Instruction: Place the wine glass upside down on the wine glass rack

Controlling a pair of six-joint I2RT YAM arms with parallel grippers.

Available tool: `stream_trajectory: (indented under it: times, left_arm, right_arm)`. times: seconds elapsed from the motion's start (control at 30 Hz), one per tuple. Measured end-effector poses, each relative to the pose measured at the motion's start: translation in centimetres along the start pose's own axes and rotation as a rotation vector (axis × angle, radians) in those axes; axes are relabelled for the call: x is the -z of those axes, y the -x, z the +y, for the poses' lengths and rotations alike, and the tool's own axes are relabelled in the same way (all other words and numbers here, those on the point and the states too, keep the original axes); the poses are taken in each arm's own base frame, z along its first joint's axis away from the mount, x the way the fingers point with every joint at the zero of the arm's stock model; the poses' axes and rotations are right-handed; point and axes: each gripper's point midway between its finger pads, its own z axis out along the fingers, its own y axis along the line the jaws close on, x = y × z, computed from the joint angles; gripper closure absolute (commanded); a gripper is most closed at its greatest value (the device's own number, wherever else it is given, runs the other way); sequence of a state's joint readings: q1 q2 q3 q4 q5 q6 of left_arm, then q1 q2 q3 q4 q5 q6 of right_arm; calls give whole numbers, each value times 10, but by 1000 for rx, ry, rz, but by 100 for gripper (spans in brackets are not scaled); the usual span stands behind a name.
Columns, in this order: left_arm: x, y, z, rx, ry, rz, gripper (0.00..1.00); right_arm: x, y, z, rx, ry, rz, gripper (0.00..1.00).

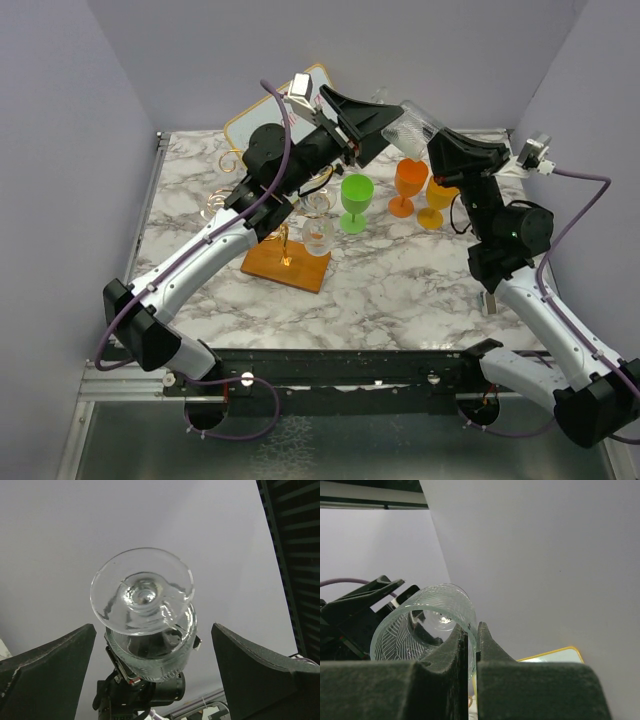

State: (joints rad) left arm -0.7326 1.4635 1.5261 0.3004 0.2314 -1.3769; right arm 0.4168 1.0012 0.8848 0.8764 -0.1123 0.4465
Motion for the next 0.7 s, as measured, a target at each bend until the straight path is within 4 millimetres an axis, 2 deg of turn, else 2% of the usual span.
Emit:
stream_trajectory:
  times: [0.2,0.43,0.53,0.7]
  left_arm:
    - [-5,-12,3,43,6,-3,2]
    - [-8,-11,-1,56,-17,-25,10]
    - [-10,-11,-1,58,-19,-38,18]
    - [-12,-14,0,57,-22,-39,49]
  right_arm:
    - [0,1,7,-5,35,1,99]
    - [0,-2,10,-16,51,11,99]
    - [1,-3,12,-25,62,16,99]
    - [1,-3,14,-32,73,19,99]
